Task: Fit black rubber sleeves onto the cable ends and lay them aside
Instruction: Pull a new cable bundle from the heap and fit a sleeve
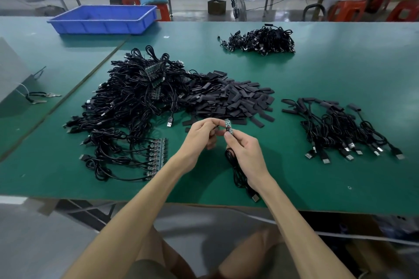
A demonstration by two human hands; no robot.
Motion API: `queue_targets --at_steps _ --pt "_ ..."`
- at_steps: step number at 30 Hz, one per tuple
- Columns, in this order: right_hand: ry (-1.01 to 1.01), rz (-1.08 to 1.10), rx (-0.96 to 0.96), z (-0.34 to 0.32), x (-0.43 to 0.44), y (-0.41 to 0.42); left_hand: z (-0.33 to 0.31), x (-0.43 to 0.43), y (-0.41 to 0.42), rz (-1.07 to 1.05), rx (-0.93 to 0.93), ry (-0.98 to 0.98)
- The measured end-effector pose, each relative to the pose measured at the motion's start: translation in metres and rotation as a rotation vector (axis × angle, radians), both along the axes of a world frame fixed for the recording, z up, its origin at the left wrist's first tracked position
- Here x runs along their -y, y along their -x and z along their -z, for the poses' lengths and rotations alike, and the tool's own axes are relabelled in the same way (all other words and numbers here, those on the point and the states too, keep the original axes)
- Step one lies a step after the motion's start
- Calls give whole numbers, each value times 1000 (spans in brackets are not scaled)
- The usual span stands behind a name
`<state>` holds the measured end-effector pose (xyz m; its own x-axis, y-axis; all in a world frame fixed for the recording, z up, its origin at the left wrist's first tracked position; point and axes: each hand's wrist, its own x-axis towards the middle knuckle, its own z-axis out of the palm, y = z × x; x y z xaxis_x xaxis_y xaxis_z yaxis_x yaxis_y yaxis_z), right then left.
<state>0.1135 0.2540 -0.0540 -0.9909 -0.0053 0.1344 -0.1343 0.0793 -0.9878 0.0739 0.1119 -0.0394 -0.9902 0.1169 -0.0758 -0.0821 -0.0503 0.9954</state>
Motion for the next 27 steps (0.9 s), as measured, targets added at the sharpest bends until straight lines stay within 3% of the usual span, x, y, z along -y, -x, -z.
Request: queue_targets --at_steps 12,18,27 --pt "-101 -101 18 2 0 0 6 14 -7 111 -52 -64" --pt "-52 -62 64 2 3 1 9 15 -9 -26 -2 -198" --pt "-81 -59 22 4 3 1 14 13 -9 -53 -66 -126"
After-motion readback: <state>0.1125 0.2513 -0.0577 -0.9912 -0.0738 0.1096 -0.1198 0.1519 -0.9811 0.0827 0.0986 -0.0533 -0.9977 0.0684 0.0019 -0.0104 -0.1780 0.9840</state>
